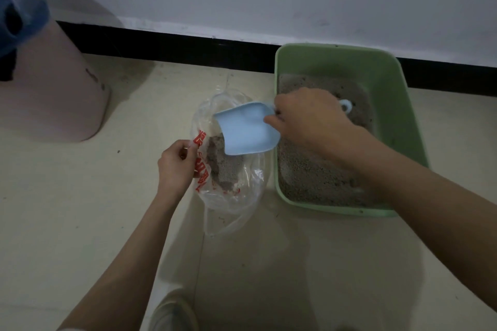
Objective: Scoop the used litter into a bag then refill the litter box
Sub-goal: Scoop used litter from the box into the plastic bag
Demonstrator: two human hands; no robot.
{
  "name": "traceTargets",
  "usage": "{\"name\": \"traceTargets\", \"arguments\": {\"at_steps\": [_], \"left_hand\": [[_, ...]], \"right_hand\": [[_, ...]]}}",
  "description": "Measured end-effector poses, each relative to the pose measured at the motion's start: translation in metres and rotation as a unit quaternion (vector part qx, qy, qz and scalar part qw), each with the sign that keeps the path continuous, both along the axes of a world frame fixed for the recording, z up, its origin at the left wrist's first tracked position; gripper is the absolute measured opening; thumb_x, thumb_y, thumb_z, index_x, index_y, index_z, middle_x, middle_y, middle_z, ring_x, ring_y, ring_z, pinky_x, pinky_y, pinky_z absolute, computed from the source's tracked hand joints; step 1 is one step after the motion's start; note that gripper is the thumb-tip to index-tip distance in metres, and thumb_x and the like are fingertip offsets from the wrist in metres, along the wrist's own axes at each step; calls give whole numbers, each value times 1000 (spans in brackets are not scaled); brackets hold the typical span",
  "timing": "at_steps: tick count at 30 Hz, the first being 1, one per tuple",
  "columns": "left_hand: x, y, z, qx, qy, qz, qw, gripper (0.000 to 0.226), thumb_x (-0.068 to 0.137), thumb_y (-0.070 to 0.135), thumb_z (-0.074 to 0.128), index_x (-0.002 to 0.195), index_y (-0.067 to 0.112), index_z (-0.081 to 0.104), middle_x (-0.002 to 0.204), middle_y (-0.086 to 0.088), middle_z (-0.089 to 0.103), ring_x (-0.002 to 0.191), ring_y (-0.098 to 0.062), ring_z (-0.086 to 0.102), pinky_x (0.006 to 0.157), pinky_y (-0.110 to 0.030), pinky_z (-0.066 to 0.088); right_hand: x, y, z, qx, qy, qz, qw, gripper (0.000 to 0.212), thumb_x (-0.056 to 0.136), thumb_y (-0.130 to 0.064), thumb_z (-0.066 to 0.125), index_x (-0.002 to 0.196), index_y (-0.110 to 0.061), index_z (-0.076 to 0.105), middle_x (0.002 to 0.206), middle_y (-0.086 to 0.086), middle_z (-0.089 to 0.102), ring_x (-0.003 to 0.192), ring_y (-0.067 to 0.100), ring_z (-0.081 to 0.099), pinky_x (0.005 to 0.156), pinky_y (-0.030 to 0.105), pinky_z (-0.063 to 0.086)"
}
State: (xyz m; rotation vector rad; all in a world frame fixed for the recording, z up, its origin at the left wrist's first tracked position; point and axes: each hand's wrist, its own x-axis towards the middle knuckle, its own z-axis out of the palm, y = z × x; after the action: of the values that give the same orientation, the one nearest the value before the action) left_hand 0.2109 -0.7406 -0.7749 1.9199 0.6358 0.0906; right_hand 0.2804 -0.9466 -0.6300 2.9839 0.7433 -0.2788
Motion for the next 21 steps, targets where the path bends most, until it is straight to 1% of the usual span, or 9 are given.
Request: {"name": "traceTargets", "arguments": {"at_steps": [2, 4, 6, 8, 10, 12, 13, 17, 21], "left_hand": [[0, 0, 1, -2, 0, 0, 1000, 13, 93, 18, 53, 82, 16, 61, 65, -4, 58, 56, -16, 56, 65, -43, 58], [-1, 0, 1, -11, 1, 1, 1000, 13, 93, 18, 52, 83, 15, 61, 65, -4, 57, 49, -6, 56, 62, -39, 58], [-3, 2, 0, -16, -1, 1, 1000, 13, 94, 17, 52, 86, 12, 61, 66, -5, 56, 45, -3, 55, 59, -35, 57], [-3, 2, -1, -16, -1, -2, 1000, 13, 94, 17, 52, 88, 10, 61, 66, -5, 56, 44, -1, 55, 52, -29, 57], [-2, 1, -1, -25, -5, 1, 1000, 12, 94, 15, 52, 89, 7, 60, 67, -6, 55, 45, 0, 54, 46, -21, 53], [-1, -1, -1, -42, -11, 9, 999, 11, 93, 13, 52, 89, 7, 59, 67, -7, 55, 47, -3, 54, 43, -17, 50], [0, -1, -1, -48, -12, 12, 999, 10, 93, 12, 52, 88, 7, 59, 68, -7, 55, 50, -6, 54, 43, -16, 50], [4, -5, -3, -66, -18, 15, 998, 13, 93, 12, 52, 82, 11, 58, 68, -7, 55, 58, -17, 52, 43, -17, 50], [5, -3, -5, -64, -21, 8, 998, 15, 93, 12, 52, 80, 14, 59, 68, -7, 56, 58, -17, 53, 45, -19, 52]], "right_hand": [[3, -23, -2, 68, -1, -45, 997, 30, 96, -37, 40, 82, -15, 54, 68, 2, 54, 63, 19, 53, 59, 25, 40], [7, -53, -10, 135, 37, -119, 983, 32, 95, -35, 45, 78, -12, 60, 66, 5, 58, 51, 14, 50, 48, 20, 39], [11, -86, -22, 220, 104, -238, 940, 29, 95, -32, 49, 85, -10, 65, 60, 3, 58, 38, 7, 51, 38, 14, 40], [12, -119, -31, 266, 126, -356, 887, 30, 95, -30, 50, 91, -6, 67, 54, 0, 58, 31, 1, 51, 40, 14, 42], [12, -150, -39, 238, 106, -425, 867, 39, 96, -31, 47, 83, 0, 68, 47, -2, 58, 44, 4, 59, 55, 25, 46], [12, -173, -44, 175, 77, -458, 868, 45, 93, -33, 46, 84, 4, 69, 55, 6, 58, 69, 26, 63, 65, 31, 44], [12, -181, -46, 148, 75, -471, 866, 46, 92, -35, 47, 86, 5, 69, 61, 11, 59, 73, 31, 61, 66, 32, 42], [14, -185, -56, 102, 95, -490, 861, 38, 93, -31, 49, 79, 3, 58, 65, 13, 51, 68, 29, 50, 65, 31, 36], [27, -184, -53, 101, 89, -483, 865, 30, 92, -30, 53, 88, 1, 53, 80, 17, 52, 74, 30, 49, 66, 33, 37]]}}
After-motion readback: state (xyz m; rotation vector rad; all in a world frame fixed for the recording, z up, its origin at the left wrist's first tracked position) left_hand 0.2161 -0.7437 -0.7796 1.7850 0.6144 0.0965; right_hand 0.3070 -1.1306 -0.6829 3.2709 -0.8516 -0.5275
